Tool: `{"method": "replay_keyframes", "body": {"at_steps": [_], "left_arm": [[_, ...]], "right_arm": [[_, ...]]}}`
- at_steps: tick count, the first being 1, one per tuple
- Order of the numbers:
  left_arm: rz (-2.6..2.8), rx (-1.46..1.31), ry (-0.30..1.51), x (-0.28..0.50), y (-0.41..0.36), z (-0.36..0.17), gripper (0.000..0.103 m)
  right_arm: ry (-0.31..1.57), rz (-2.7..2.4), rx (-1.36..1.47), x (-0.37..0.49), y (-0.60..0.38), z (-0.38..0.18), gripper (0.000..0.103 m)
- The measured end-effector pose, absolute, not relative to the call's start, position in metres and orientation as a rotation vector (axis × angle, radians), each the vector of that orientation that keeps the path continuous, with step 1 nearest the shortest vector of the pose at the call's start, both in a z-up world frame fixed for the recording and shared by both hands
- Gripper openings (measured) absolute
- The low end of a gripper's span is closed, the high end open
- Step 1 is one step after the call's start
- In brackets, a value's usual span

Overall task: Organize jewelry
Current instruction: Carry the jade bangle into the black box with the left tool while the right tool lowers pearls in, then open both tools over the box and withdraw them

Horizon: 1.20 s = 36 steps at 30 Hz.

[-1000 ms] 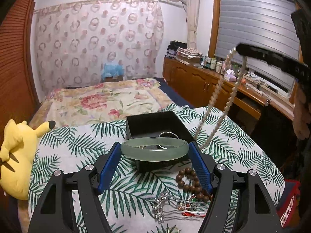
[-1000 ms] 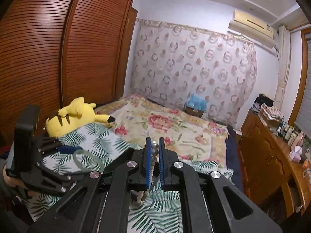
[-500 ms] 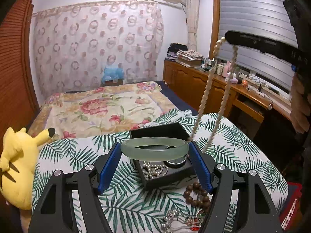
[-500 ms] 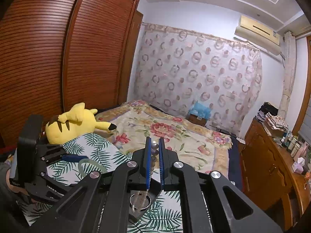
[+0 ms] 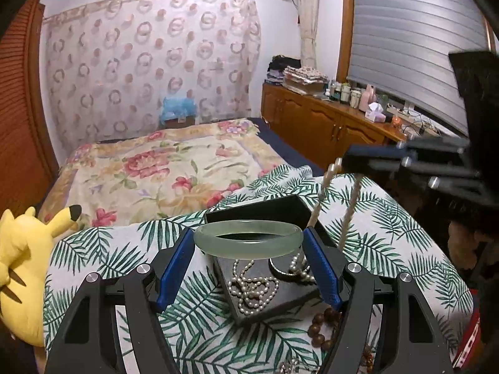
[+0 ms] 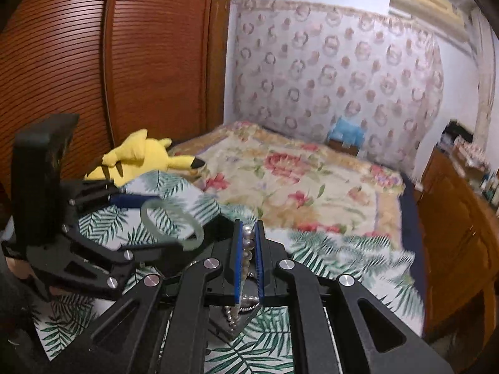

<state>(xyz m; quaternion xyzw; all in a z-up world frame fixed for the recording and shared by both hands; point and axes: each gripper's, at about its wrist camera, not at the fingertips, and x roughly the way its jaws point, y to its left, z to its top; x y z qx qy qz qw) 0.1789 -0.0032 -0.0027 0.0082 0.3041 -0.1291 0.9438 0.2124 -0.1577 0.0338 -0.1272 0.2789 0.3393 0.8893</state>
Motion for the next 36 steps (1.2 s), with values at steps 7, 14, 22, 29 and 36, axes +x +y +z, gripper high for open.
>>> {"method": "replay_keyframes", "body": {"at_steps": [7, 14, 22, 29, 36], "left_arm": [[-0.268, 0.033, 0.645, 0.193, -0.01, -0.011, 0.068], [-0.259, 0.057, 0.67, 0.212, -0.017, -0.022, 0.068], [-0.243, 0.074, 0.717, 0.228, -0.026, -0.036, 0.069], [-0.248, 0.06, 0.717, 0.22, -0.025, -0.035, 0.069], [-0.243, 0.039, 0.698, 0.195, -0.016, -0.027, 0.069]], "right_arm": [[0.639, 0.717, -0.229, 0.226, -0.158, 0.007, 0.009], [0.653, 0.721, -0.219, 0.231, -0.166, -0.002, 0.011], [0.677, 0.713, -0.212, 0.232, -0.177, -0.014, 0.011], [0.702, 0.699, -0.209, 0.227, -0.19, -0.025, 0.011], [0.712, 0.689, -0.206, 0.211, -0.195, -0.029, 0.011]]}}
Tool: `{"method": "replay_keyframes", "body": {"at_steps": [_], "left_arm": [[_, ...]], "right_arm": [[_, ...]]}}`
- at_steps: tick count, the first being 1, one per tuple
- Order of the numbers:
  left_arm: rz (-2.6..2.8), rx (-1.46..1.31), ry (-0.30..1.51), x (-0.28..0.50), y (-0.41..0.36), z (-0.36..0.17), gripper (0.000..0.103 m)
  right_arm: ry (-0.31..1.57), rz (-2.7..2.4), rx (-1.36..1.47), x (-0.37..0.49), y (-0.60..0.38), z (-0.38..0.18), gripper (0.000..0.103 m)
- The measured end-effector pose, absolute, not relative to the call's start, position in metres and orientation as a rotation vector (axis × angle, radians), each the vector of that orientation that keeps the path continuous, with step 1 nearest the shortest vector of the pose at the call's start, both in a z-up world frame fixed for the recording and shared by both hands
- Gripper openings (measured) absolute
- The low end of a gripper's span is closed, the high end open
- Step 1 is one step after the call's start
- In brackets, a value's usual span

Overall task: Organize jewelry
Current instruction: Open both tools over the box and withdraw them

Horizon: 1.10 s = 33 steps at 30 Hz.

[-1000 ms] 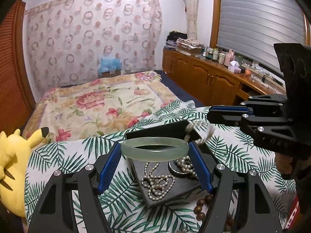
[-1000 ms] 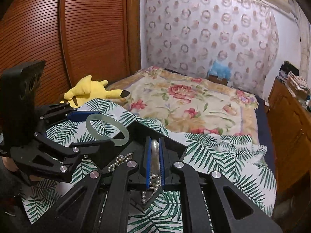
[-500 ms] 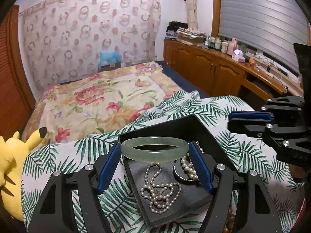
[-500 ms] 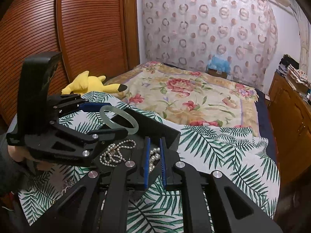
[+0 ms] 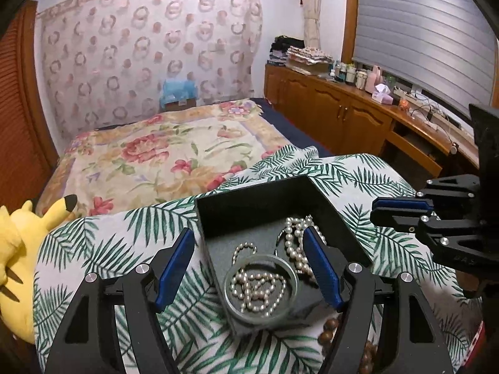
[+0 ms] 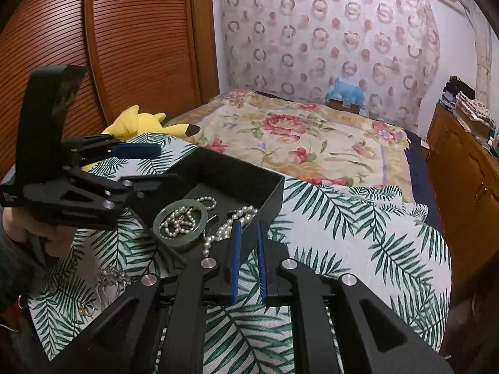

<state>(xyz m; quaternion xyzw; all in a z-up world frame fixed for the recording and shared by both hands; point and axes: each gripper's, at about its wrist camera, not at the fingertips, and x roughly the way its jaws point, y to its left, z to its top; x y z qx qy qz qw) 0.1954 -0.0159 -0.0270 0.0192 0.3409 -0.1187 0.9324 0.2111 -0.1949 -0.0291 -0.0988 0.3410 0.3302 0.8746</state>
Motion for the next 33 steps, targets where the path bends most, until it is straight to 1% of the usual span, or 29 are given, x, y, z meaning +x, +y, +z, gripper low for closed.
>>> {"method": "replay_keyframes", "body": {"at_steps": [8, 15, 16, 18, 22, 23, 25, 31, 33], "left_arm": [[-0.229, 0.021, 0.692, 0.159, -0.004, -0.026, 0.069], [-0.224, -0.007, 0.713, 0.122, 0.007, -0.039, 0.07], [-0.224, -0.01, 0.717, 0.118, 0.008, -0.041, 0.07], [-0.219, -0.013, 0.722, 0.11, 0.01, -0.045, 0.07], [-0.214, -0.029, 0.727, 0.095, 0.015, -0.051, 0.07], [-0.213, -0.031, 0.727, 0.092, 0.016, -0.052, 0.071], [-0.21, -0.04, 0.729, 0.085, 0.018, -0.054, 0.078], [-0.207, -0.042, 0.736, 0.068, 0.019, -0.061, 0.078], [-0.204, -0.05, 0.742, 0.063, 0.02, -0.063, 0.079]], "right_arm": [[0.72, 0.698, -0.181, 0.182, -0.196, -0.033, 0.011], [0.752, 0.707, -0.172, 0.159, -0.188, -0.048, 0.012], [0.757, 0.707, -0.172, 0.156, -0.187, -0.052, 0.013], [0.767, 0.706, -0.169, 0.149, -0.185, -0.057, 0.022], [0.78, 0.705, -0.17, 0.141, -0.181, -0.064, 0.024], [0.785, 0.701, -0.172, 0.139, -0.18, -0.066, 0.025], [0.793, 0.699, -0.171, 0.137, -0.177, -0.069, 0.025], [0.827, 0.704, -0.131, 0.138, -0.174, -0.078, 0.026], [0.84, 0.708, -0.12, 0.139, -0.171, -0.08, 0.032]]}}
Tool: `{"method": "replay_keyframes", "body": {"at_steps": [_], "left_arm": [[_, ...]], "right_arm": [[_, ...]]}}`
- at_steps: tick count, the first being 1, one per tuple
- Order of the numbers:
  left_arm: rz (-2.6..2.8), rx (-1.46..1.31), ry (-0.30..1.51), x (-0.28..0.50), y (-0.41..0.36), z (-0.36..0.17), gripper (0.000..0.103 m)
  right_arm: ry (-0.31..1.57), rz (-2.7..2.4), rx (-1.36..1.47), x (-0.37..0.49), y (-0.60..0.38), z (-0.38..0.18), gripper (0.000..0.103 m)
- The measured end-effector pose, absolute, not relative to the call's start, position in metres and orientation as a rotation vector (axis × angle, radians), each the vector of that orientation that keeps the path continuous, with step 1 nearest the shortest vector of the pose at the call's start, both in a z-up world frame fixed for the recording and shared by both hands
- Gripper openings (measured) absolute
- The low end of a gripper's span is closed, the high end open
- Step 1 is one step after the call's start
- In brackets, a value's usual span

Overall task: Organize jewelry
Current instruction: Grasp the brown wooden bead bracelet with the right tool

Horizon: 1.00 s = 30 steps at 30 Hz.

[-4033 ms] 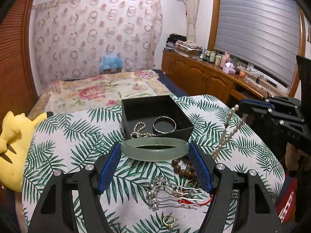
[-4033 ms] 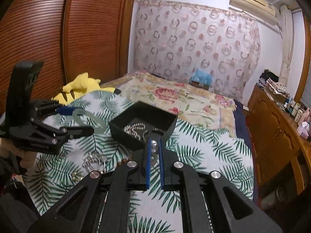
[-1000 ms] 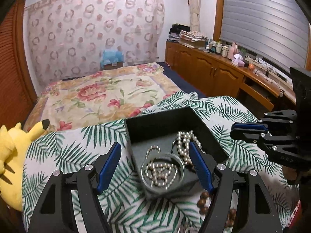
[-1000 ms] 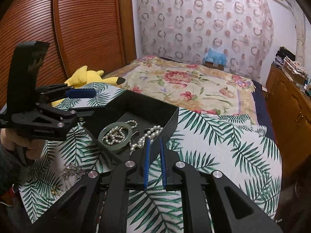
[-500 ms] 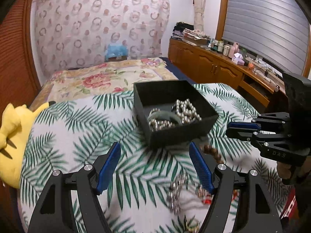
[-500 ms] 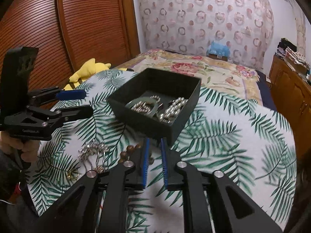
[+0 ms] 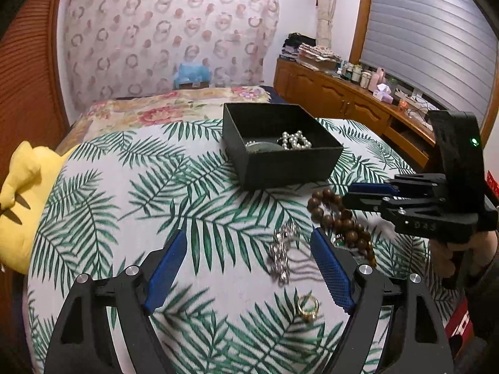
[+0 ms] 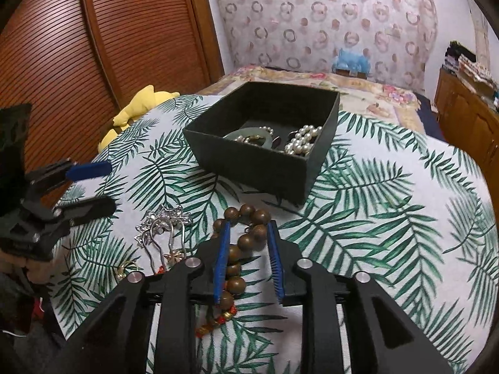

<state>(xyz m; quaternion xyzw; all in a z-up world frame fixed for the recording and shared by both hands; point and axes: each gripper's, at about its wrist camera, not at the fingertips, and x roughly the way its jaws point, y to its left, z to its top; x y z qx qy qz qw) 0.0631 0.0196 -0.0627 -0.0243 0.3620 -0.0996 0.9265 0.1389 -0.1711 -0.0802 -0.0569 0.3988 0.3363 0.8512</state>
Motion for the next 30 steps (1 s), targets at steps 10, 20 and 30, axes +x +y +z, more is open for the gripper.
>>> {"method": "replay_keyframes", "body": {"at_steps": [10, 20, 30], "left_arm": [[-0.202, -0.062, 0.77, 0.052, 0.022, -0.073, 0.081], [-0.22, -0.064, 0.794, 0.056, 0.016, -0.081, 0.081], [-0.234, -0.064, 0.832, 0.076, 0.01, -0.089, 0.081]], "right_arm": [[0.866, 0.641, -0.144, 0.146, -0.161, -0.093, 0.036], [0.886, 0.622, -0.165, 0.152, -0.163, -0.097, 0.026], [0.762, 0.644, -0.207, 0.136, -0.169, -0.072, 0.015]]}}
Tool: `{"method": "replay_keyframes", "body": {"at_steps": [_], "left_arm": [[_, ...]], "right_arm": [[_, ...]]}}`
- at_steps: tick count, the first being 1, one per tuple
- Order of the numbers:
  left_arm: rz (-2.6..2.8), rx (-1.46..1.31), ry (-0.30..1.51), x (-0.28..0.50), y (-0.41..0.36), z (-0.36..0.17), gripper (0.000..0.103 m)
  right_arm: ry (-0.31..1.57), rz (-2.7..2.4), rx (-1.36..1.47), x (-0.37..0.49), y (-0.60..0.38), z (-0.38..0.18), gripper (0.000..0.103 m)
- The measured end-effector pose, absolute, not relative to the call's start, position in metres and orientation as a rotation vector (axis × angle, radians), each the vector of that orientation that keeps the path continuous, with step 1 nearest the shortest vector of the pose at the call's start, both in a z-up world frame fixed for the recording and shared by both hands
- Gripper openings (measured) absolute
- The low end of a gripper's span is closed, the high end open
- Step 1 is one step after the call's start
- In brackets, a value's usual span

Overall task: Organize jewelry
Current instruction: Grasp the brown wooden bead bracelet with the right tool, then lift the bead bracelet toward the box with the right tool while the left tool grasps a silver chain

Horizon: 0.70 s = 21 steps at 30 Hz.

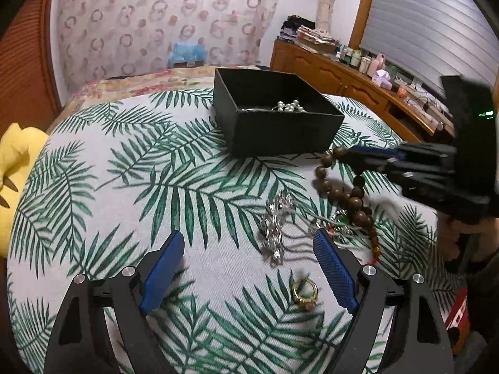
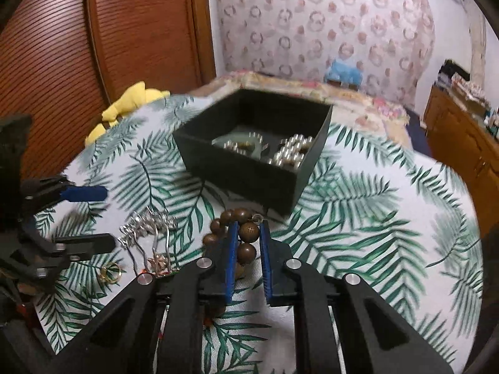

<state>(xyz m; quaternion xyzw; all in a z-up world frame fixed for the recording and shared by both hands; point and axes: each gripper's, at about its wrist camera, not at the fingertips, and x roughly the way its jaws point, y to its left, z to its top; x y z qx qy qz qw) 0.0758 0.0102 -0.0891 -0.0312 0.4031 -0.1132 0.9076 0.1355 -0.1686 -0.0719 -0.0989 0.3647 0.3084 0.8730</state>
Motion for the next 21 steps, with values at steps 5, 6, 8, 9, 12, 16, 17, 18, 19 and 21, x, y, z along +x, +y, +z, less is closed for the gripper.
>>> {"method": "replay_keyframes", "body": {"at_steps": [5, 6, 8, 9, 12, 16, 17, 18, 19, 21], "left_arm": [[-0.261, -0.06, 0.839, 0.086, 0.003, -0.088, 0.081], [-0.27, -0.057, 0.842, 0.088, 0.001, -0.089, 0.081], [-0.282, -0.062, 0.85, 0.09, -0.001, -0.091, 0.076], [-0.291, -0.066, 0.859, 0.092, -0.002, -0.093, 0.073], [-0.295, -0.08, 0.869, 0.095, -0.002, -0.096, 0.062], [-0.316, -0.097, 0.877, 0.098, -0.004, -0.096, 0.047], [-0.321, -0.098, 0.878, 0.098, -0.005, -0.096, 0.041], [-0.322, -0.09, 0.879, 0.098, -0.007, -0.096, 0.037], [-0.324, -0.084, 0.879, 0.098, -0.008, -0.097, 0.028], [-0.328, -0.08, 0.873, 0.096, -0.009, -0.096, 0.016]], "right_arm": [[0.706, 0.626, -0.205, 0.13, -0.18, -0.053, 0.015], [0.699, 0.624, -0.202, 0.129, -0.182, -0.05, 0.015], [0.689, 0.626, -0.196, 0.127, -0.188, -0.046, 0.015], [0.687, 0.627, -0.193, 0.126, -0.191, -0.046, 0.015], [0.687, 0.632, -0.185, 0.123, -0.195, -0.046, 0.015], [0.695, 0.635, -0.185, 0.121, -0.196, -0.051, 0.015], [0.696, 0.635, -0.184, 0.12, -0.196, -0.052, 0.015], [0.697, 0.634, -0.183, 0.12, -0.197, -0.052, 0.015], [0.697, 0.635, -0.18, 0.12, -0.198, -0.053, 0.015], [0.697, 0.636, -0.177, 0.12, -0.199, -0.053, 0.015]]}}
